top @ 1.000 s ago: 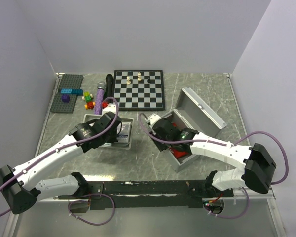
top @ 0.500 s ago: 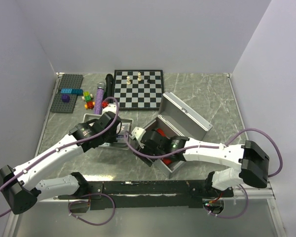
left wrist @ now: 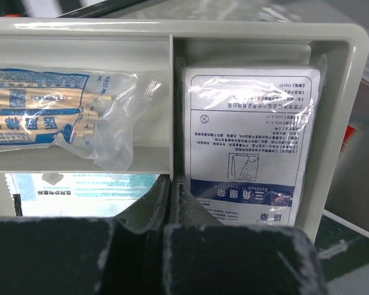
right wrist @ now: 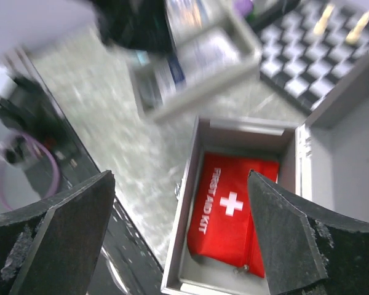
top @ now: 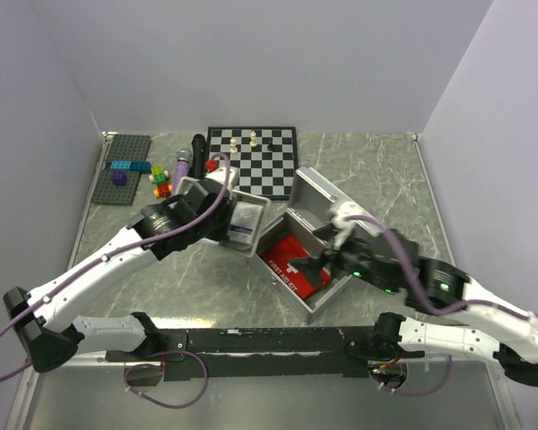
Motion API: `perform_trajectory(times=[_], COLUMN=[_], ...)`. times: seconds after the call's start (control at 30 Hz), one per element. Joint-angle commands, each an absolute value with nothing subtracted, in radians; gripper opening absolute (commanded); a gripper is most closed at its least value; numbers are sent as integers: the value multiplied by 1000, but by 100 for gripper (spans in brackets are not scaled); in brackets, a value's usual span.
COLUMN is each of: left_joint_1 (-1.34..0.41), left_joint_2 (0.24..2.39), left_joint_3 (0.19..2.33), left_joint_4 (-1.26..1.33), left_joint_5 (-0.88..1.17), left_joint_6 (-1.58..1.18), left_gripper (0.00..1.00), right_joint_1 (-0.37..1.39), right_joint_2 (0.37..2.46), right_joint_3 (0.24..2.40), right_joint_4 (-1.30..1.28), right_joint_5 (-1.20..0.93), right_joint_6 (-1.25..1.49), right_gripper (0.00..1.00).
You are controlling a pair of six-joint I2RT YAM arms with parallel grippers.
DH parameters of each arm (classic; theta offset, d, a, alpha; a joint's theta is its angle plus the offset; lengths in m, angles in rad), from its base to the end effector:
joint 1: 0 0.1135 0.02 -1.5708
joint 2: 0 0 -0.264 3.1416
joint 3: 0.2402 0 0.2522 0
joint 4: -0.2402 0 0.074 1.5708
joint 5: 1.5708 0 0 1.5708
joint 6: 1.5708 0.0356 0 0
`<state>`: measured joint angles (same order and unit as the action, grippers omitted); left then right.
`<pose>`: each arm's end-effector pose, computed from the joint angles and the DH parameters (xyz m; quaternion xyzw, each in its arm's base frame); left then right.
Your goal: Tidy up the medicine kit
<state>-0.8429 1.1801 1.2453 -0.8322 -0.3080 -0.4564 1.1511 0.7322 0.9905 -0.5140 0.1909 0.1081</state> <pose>0.1662 -0.1703 0.3585 0.1158 0.9040 -0.1214 0.3932 0.0675 0.1348 0.3830 -0.3420 0.7122 0.2973 0.5362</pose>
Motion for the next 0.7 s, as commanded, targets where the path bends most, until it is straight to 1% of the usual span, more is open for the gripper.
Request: perform_trajectory(times=[0.0, 0.13, 0.37, 0.57, 0.67], left_joint_1=[-939, -988, -1083, -1152, -1155], left_joint_2=[1261, 1341, 1442, 1569, 1601], left_joint_3=[1344, 1403, 1468, 1537, 1531], left_joint_4=[-770, -765, -762, -775, -747], left_joint_5=[-267, -239, -248, -302, -293], left_joint_6=[-422, -411, -400, -351, -331], left_gripper=[1, 1, 1, 1, 1], right_joint_1=[1147, 1147, 1146, 1147, 1147], right_joint_2=[632, 617, 594, 601, 597], right_joint_3=[976, 976, 948, 957, 957], right_joint_4=[-526, -546, -532, -537, -538], right_joint_5=[248, 328, 367, 350, 279], right_joint_6=[130, 150, 170, 173, 158], right_gripper=[96, 96, 96, 96, 96])
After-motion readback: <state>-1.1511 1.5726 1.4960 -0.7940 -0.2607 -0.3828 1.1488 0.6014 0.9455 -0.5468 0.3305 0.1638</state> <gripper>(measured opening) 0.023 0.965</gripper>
